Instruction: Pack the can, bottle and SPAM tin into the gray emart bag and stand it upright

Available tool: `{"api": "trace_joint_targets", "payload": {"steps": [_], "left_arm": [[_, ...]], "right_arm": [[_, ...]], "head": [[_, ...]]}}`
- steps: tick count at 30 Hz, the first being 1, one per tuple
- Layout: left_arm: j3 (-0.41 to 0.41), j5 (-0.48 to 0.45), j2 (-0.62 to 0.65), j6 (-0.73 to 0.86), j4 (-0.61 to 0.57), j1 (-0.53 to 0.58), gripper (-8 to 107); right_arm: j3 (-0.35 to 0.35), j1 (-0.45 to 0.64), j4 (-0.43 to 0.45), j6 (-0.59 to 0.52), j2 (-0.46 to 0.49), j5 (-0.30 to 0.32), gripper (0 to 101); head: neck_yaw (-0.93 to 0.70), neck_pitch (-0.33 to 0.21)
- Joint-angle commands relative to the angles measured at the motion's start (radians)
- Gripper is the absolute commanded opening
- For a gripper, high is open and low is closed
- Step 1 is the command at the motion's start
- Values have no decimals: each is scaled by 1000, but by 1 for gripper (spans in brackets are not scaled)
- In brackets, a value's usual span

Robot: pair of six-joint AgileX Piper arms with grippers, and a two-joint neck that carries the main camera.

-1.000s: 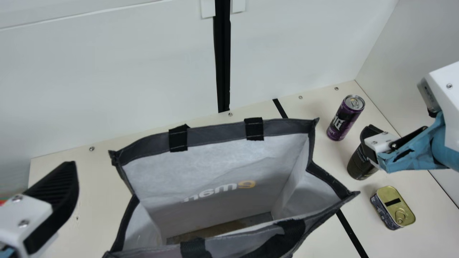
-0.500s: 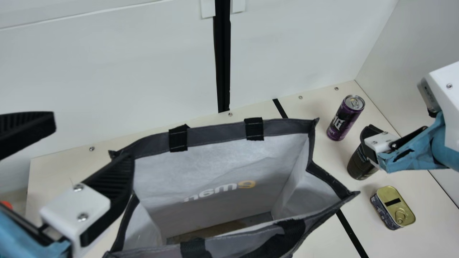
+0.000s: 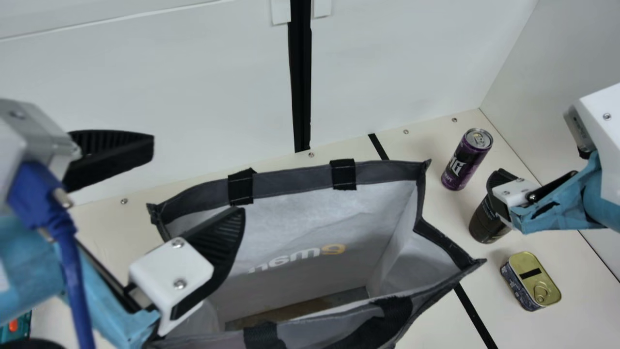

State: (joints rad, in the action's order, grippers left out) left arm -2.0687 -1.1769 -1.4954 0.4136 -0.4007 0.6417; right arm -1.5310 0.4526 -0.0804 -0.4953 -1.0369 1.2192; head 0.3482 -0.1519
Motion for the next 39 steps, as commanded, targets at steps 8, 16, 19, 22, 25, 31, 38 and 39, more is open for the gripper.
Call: {"api": "trace_joint_targets", "payload": {"steps": [8, 16, 19, 22, 25, 31, 38, 39], "left_arm": [[-51, -43, -78, 84, -85, -5, 90], [-52, -43, -137, 149, -106, 9, 90], [-60, -43, -161, 165, -106, 14, 90], [-72, -43, -186, 178, -105, 17, 90], [-86, -43, -211, 187, -102, 20, 90], [-117, -43, -259, 200, -87, 24, 90], [-125, -43, -293, 197, -56, 30, 90], [-122, -43, -295, 197, -50, 31, 90]], "right_arm": [[0, 0, 0, 0, 0, 0, 95], [0, 0, 0, 0, 0, 0, 95], [0, 0, 0, 0, 0, 0, 95], [0, 0, 0, 0, 0, 0, 95], [0, 0, 0, 0, 0, 0, 95], [0, 0, 0, 0, 0, 0, 95], [0, 0, 0, 0, 0, 0, 95], [0, 0, 0, 0, 0, 0, 95]], "head": [[1, -23], [1, -23], [1, -23], [1, -23], [1, -23], [1, -23], [1, -23], [1, -23]]}}
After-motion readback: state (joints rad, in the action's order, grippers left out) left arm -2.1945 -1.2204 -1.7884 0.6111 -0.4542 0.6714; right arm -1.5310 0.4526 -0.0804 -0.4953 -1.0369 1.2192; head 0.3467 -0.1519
